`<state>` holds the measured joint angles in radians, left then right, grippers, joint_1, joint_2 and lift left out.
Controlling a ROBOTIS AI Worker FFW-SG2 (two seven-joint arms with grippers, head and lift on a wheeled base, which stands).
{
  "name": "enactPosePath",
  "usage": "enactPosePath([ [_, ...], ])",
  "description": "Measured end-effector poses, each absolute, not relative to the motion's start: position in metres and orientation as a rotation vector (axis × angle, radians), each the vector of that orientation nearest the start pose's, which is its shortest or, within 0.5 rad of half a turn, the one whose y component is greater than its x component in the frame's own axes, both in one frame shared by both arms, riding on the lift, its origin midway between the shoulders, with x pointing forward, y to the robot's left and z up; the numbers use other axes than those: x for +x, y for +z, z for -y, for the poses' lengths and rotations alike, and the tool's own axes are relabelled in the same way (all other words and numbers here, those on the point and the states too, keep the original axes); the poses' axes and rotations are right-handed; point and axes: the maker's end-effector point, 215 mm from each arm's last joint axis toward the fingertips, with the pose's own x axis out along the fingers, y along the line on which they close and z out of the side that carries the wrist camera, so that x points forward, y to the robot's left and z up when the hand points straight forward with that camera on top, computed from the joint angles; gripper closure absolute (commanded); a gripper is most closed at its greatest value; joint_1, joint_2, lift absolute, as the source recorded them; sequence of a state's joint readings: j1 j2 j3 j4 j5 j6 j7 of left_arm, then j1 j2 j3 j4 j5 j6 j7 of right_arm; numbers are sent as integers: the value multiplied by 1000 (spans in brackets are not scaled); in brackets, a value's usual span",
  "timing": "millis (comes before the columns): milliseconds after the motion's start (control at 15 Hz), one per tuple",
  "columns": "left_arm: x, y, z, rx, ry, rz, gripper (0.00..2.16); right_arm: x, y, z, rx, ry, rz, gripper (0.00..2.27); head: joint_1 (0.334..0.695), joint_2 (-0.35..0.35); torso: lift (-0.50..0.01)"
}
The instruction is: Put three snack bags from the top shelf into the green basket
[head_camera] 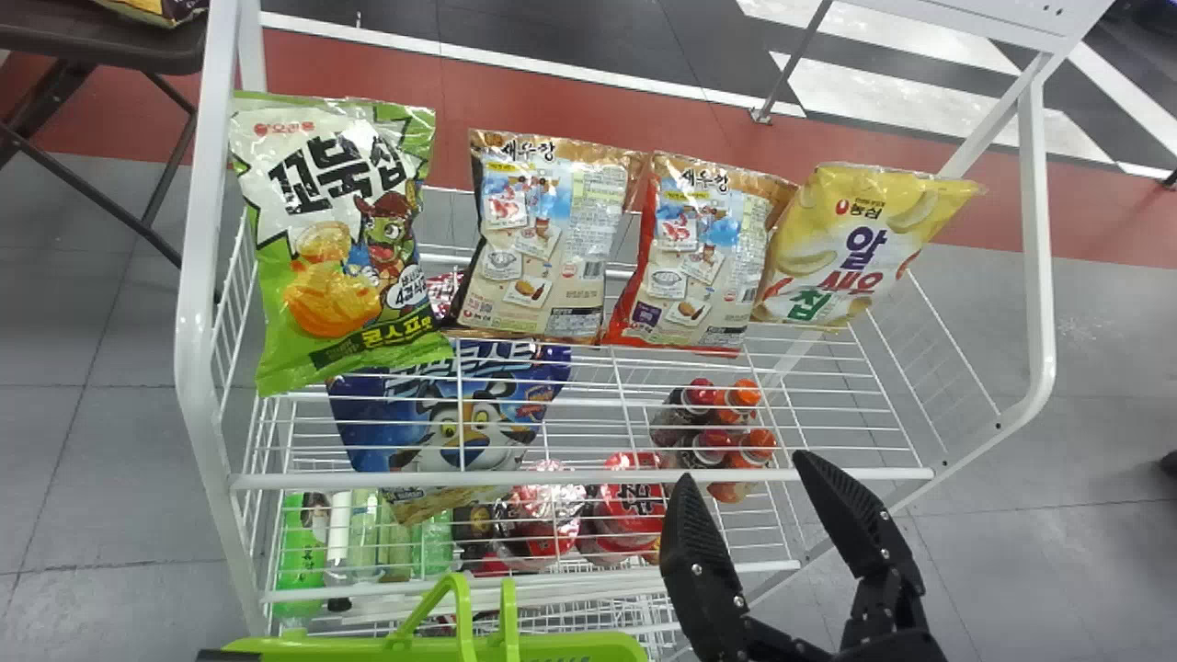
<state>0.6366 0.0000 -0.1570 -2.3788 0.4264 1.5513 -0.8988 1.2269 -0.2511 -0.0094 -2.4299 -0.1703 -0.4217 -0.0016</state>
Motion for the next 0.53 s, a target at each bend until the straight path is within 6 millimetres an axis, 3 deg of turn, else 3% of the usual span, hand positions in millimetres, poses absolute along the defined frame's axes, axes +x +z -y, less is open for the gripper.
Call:
enactPosePath([
  [533, 106, -368, 68, -924, -1257, -1173, 2142, 256, -250, 213, 72, 167, 54, 134, 695, -350, -50],
])
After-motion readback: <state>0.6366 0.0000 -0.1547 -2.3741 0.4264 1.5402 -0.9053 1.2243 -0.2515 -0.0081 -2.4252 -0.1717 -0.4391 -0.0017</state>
